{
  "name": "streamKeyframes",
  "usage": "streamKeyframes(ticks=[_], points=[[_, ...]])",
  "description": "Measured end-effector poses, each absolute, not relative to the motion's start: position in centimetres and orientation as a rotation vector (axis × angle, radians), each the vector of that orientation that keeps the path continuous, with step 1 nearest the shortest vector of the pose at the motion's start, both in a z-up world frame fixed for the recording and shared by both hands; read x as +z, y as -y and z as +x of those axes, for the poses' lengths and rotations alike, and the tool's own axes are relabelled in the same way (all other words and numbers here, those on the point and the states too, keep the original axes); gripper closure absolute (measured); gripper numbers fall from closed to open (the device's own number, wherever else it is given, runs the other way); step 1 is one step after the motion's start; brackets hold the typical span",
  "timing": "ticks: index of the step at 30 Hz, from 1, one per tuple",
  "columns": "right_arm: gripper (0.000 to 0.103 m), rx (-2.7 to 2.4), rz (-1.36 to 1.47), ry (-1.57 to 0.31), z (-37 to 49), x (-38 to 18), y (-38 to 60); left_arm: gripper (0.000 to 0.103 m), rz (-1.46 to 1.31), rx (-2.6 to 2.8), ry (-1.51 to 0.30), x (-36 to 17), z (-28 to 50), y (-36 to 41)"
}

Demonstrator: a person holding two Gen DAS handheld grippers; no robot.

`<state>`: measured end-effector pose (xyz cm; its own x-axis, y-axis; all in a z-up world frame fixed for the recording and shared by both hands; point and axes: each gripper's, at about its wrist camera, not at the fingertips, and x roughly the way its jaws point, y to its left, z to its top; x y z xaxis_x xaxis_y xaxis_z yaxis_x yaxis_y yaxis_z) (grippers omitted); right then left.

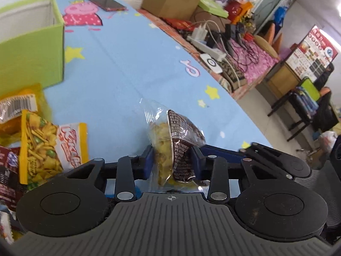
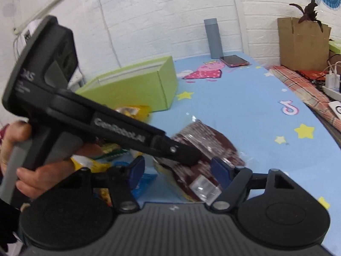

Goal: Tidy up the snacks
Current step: 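Lift the brown-printed bag with the left tool over the green box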

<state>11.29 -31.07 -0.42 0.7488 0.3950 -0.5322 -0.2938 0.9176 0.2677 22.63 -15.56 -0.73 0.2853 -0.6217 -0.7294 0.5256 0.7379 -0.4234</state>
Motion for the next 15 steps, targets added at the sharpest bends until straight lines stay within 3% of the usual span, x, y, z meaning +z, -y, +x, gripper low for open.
streamKeyframes(ticks=[1,3,4,10,15], points=[[0.027,0.356,0.167,-0.615,11.1,-0.4,30.9,0.078,-0.109,-0.758,-1.038,-1.0,22.7,15.3],[0.01,0.286,0.135,-0.6,10.2,-0.6,30.9,0.069,-0.11,-0.728,-1.046,-1.6,23.0,14.7],[0.01,0.26,0.139,-0.603,9.6,-0.7,31.4,0.064,-0.106,-0.718,-1.042,-1.8,23.1,14.5],[0.01,0.174,0.163,-0.693,8.9,-2.9,33.2,0.066,-0.116,-0.737,-1.039,-2.0,23.3,14.0],[0.009,0.22,-0.01,-0.681,10.7,-4.0,30.8,0.066,-0.111,-0.742,-1.037,-2.0,23.3,13.9]])
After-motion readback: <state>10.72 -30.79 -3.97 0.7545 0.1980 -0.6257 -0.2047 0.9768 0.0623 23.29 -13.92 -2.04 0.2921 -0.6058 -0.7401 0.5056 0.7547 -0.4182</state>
